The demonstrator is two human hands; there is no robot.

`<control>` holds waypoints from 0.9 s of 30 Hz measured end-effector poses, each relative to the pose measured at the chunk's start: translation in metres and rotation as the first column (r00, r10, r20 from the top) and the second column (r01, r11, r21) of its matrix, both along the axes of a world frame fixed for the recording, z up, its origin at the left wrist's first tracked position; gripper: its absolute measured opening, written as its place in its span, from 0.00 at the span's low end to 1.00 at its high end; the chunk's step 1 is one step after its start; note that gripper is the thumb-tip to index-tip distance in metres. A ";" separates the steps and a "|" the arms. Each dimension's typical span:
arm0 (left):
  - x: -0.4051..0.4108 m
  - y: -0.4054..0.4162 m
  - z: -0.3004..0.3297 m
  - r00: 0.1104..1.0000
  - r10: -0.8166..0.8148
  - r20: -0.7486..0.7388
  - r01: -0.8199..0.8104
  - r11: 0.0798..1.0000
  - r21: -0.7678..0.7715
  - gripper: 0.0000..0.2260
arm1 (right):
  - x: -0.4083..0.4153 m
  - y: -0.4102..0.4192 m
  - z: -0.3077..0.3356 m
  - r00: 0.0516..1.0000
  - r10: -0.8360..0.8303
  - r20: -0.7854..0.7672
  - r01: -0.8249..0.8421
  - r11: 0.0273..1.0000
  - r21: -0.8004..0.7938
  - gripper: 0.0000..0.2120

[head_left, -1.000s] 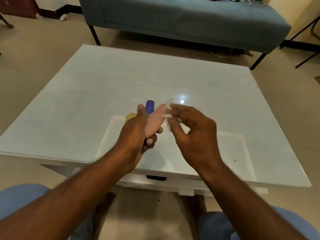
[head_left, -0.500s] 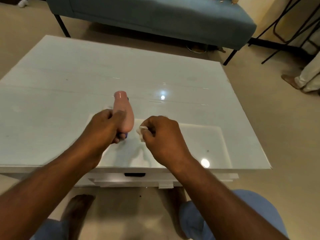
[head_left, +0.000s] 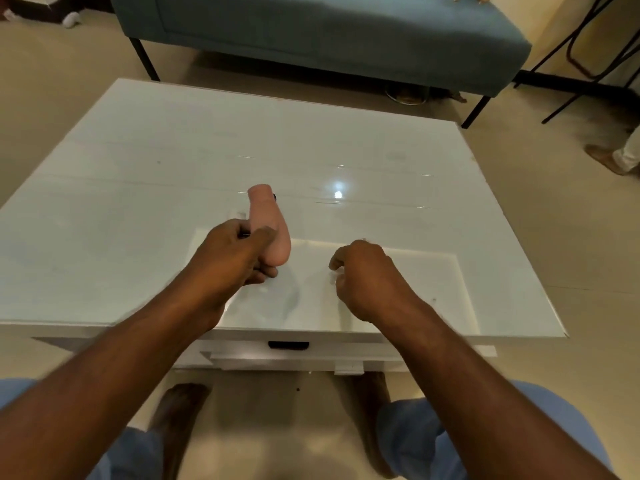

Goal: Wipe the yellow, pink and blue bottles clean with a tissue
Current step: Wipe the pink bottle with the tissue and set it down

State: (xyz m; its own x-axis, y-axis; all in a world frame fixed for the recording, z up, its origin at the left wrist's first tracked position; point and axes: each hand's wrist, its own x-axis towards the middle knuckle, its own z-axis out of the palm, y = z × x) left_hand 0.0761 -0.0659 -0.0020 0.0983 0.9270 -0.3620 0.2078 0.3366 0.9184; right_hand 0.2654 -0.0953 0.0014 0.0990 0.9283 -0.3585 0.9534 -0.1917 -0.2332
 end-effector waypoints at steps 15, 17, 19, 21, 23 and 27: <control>0.015 -0.003 -0.011 0.984 -0.133 -0.118 0.131 0.991 -0.026 0.17 | -0.001 -0.007 0.011 0.994 -0.037 -0.102 0.049 0.992 0.115 0.17; 0.016 -0.004 -0.011 0.979 -0.155 -0.132 0.154 0.988 -0.023 0.18 | -0.002 -0.005 0.007 0.955 -0.064 -0.290 0.125 0.973 0.195 0.14; 0.017 -0.008 -0.009 0.968 -0.192 -0.160 0.193 0.981 -0.006 0.19 | -0.007 -0.002 0.007 0.770 -0.162 -0.617 0.284 0.953 0.104 0.13; 0.017 -0.013 -0.001 0.943 -0.250 -0.218 0.269 0.961 0.061 0.19 | -0.010 -0.002 0.004 0.584 -0.267 -0.767 0.342 0.937 -0.066 0.14; 0.016 -0.017 0.012 0.916 -0.319 -0.243 0.352 0.930 0.108 0.17 | -0.009 0.000 0.001 0.548 -0.317 -0.774 0.361 0.925 -0.123 0.18; 0.006 -0.029 0.044 0.828 -0.404 -0.389 0.485 0.864 0.134 0.22 | -0.005 0.001 0.005 0.259 -0.408 -0.876 0.362 0.881 -0.303 0.13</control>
State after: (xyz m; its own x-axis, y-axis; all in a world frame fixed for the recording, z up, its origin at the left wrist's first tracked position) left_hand 0.0823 -0.0946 0.0418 0.4289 0.8698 -0.2439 0.5944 -0.0684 0.8013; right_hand 0.2605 -0.0947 0.0062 0.0408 0.8633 -0.5031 -0.0312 -0.5022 -0.8642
